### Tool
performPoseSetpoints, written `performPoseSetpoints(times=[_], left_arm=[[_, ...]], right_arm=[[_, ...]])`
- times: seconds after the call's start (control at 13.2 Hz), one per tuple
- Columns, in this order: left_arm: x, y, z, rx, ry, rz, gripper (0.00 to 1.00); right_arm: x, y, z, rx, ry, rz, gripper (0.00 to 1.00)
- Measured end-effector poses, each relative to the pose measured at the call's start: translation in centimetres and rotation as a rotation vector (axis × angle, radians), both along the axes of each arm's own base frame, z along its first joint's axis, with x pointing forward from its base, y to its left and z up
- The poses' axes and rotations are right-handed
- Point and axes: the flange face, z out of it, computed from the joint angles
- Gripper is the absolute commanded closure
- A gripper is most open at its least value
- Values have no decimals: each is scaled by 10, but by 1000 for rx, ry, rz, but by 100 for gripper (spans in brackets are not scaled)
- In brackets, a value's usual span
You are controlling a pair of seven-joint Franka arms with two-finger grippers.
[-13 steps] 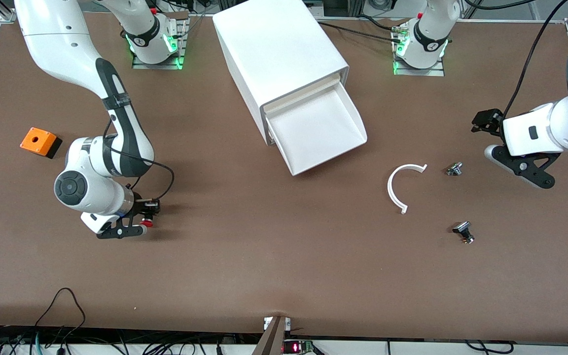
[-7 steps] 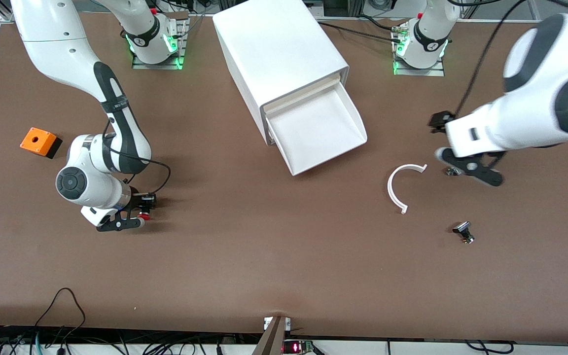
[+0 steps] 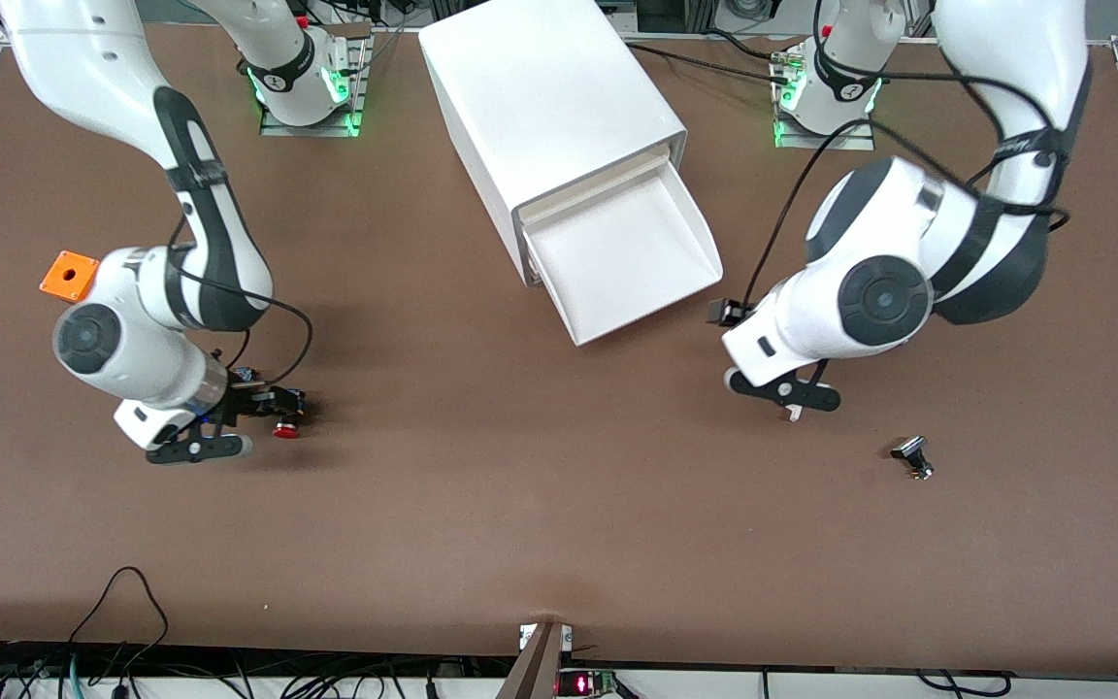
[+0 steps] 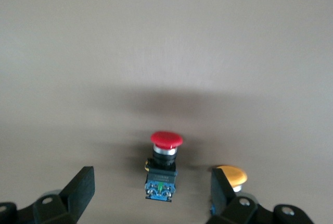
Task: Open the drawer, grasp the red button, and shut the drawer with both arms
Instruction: 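Bring the left gripper to the drawer front while the right gripper retracts, then push the drawer front into the cabinet with the left gripper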
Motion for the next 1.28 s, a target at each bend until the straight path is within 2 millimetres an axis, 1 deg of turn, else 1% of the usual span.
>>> performPoseSetpoints(times=[0.15, 0.23, 0.38, 0.45, 0.53, 0.68, 0.76, 0.83, 0.91, 1.06, 1.28], left_arm=[[7, -13, -35, 28, -29, 128, 0], [9, -17, -49, 39, -37, 188, 0], [10, -21, -69, 69, -24, 310, 0], [6, -29, -78, 90, -18, 373, 0], [-4, -43, -89, 110, -16, 426, 0], [-33, -82, -116, 143, -17, 496, 0], [-45, -96, -124, 158, -16, 514, 0], [-52, -103, -127, 166, -15, 522, 0], [-55, -106, -126, 170, -15, 528, 0], [-62, -108, -124, 177, -14, 529, 0], [-86, -122, -121, 185, -1, 497, 0]], right_arm=[[1, -2, 48, 14, -62, -1, 1], [-3, -2, 72, 20, -74, 3, 1], [-12, -3, 119, 33, -101, 12, 1], [-19, -5, 139, 38, -101, 13, 1], [-27, -9, 157, 42, -87, 10, 1], [-42, -23, 187, 47, -62, -15, 1], [-49, -32, 200, 48, -52, -26, 1], [-56, -38, 211, 44, -40, -30, 1], [-64, -41, 223, 33, -32, -30, 1], [-80, -42, 246, 17, -15, -40, 1], [-106, -39, 279, -8, 7, -27, 1]])
